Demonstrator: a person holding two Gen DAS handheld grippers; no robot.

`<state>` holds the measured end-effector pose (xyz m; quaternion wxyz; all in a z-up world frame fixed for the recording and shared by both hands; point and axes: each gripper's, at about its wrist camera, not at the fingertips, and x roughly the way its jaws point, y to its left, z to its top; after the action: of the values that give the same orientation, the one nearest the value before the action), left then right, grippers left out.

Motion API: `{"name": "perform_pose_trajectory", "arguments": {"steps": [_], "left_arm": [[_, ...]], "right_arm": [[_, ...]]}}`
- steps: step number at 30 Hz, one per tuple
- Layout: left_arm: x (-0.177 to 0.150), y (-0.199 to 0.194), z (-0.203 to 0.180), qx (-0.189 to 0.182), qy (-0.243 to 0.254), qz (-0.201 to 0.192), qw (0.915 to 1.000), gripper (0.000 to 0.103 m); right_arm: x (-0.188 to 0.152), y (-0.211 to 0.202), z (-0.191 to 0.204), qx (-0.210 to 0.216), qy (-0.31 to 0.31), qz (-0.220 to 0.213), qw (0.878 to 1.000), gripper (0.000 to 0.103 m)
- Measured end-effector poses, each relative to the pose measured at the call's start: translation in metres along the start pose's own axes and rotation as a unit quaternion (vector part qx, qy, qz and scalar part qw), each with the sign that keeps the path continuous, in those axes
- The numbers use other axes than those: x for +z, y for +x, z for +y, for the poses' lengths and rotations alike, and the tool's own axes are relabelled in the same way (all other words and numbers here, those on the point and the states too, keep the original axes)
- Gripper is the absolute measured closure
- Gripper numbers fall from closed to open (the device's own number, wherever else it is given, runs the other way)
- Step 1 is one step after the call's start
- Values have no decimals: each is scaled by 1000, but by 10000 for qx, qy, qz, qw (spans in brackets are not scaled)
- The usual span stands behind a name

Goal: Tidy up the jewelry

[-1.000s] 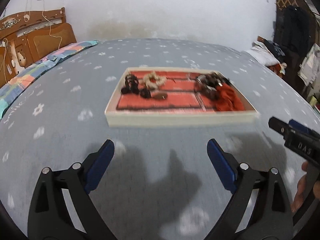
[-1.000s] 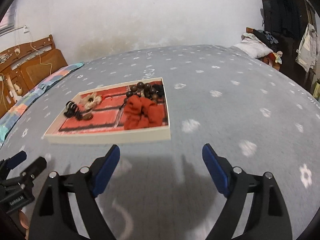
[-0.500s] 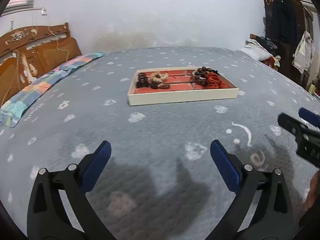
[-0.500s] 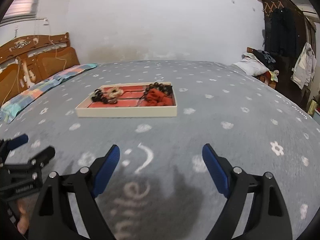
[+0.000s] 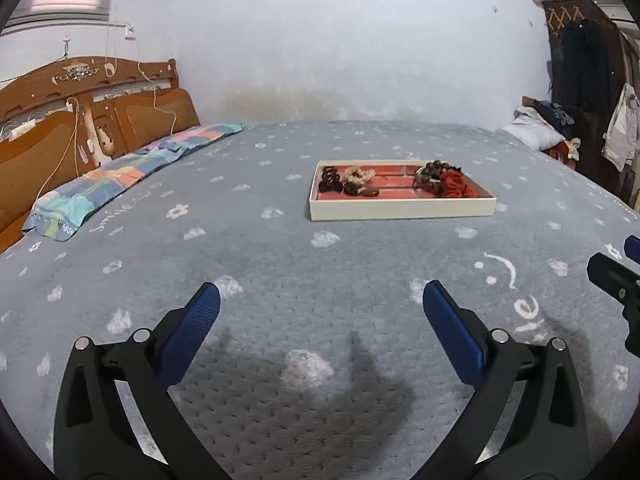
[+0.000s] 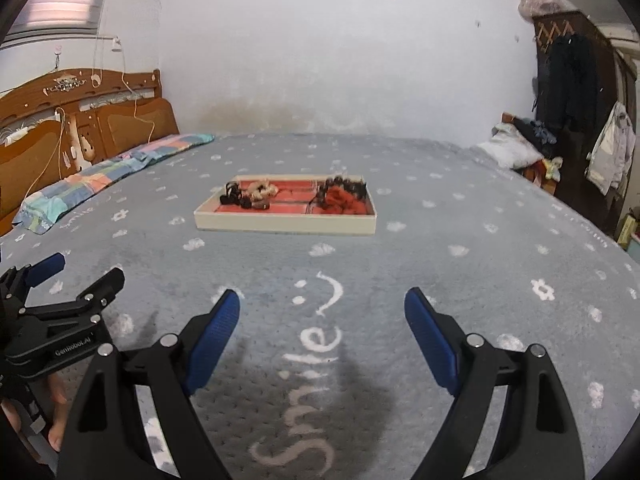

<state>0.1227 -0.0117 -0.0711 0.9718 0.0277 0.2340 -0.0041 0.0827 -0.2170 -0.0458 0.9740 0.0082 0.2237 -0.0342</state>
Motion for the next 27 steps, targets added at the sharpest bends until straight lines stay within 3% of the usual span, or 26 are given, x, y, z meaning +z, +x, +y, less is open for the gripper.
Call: {"name": "perform_pose_trajectory", "arguments": {"steps": [15,27], "left_arm": [[22,-22,-2,-306,-77,-302,9990,5],[42,-41,-8,-118,43,-572,9983,5]], "right_arm": [[17,-16,-6,-130,144,-308,9993,11],[20,-16,-9,-163,228,-355,9990,8]]}}
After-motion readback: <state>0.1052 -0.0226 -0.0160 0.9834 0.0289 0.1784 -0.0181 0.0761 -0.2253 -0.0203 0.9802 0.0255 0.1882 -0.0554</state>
